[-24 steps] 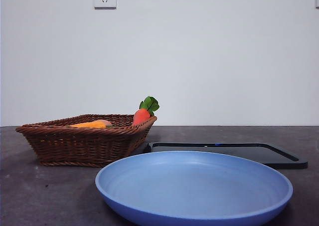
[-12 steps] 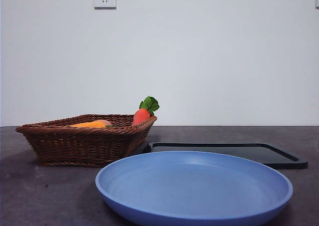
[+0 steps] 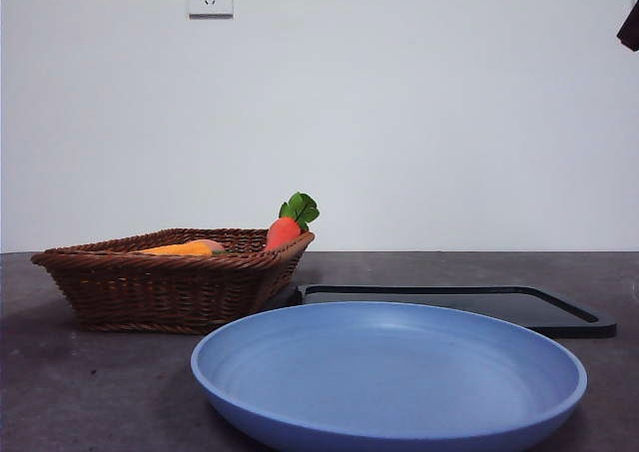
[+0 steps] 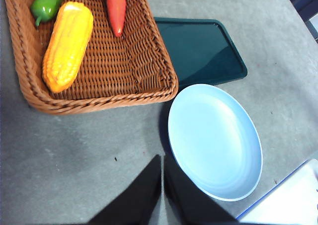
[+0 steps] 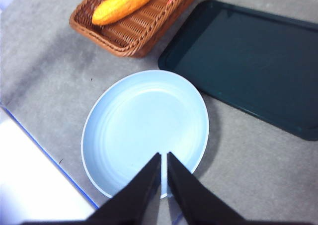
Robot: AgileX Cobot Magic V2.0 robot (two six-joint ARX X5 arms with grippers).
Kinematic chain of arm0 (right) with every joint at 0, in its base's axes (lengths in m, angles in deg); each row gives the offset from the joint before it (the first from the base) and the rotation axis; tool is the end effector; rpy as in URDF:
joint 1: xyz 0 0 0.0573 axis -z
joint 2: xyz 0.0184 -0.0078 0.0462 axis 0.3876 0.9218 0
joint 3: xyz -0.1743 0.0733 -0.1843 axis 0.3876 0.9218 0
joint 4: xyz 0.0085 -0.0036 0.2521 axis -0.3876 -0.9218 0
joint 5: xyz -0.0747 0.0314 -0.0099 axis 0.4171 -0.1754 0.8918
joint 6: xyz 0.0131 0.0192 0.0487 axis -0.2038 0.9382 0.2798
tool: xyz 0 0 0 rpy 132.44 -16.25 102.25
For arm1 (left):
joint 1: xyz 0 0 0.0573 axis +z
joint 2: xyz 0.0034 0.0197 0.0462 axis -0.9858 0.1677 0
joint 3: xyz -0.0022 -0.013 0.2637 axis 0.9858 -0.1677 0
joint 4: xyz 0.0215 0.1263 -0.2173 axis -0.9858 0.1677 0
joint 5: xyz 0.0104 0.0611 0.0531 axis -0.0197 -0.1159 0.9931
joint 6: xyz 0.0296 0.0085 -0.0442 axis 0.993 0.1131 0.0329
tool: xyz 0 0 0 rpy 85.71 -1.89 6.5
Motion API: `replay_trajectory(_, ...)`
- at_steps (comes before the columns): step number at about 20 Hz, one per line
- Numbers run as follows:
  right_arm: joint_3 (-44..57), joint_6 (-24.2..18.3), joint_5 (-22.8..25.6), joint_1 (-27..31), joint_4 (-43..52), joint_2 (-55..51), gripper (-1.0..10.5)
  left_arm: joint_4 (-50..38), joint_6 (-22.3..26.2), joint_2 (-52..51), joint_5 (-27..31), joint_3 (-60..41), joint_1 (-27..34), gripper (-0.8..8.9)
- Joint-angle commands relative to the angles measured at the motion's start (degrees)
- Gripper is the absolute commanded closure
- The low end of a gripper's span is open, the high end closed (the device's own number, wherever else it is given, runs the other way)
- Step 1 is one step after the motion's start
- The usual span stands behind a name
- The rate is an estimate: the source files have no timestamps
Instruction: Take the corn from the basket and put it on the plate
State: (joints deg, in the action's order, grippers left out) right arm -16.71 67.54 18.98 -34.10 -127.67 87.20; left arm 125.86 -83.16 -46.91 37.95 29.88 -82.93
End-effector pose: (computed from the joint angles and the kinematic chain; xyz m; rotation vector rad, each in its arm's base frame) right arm 0.1268 0.0413 0.2936 0.1228 0.7796 0.7409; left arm 0.1258 -0.0227 0.2877 -0.2781 0.7433 -0.6143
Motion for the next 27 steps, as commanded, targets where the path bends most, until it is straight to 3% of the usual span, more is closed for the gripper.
replay_trajectory(1,-1.09,-0.79,-0.17,-0.33,0.37,0.85,9.3,-0.57,0.9,0.63,-0.2,1.07,-0.11,6.89)
replay_trajectory(3,-1.09,-0.11,0.09,-0.33,0.7,0.98,7.6,-0.76,0.79,0.68,-0.2,1.07,-0.13,5.06)
replay_trajectory(5,-1.09,0.9,0.94,-0.33,1.05,1.57,6.4,-0.83,0.22,0.68,-0.2,1.07,-0.13,4.13)
replay_trajectory(13,-1.09,3.04,0.98,-3.26,5.16,13.97,6.4,-0.83,-0.02,0.68,-0.2,1.07,-0.11,4.11)
replay_trajectory(21,-1.09,3.1,1.33,-7.23,13.07,33.75,6.4,-0.83,-0.02,0.68,-0.2,1.07,-0.11,4.11)
replay_trajectory(27,-1.09,3.08,1.36,-8.7,16.15,42.36,6.4,-0.85,0.0,0.68,-0.2,1.07,-0.11,4.11)
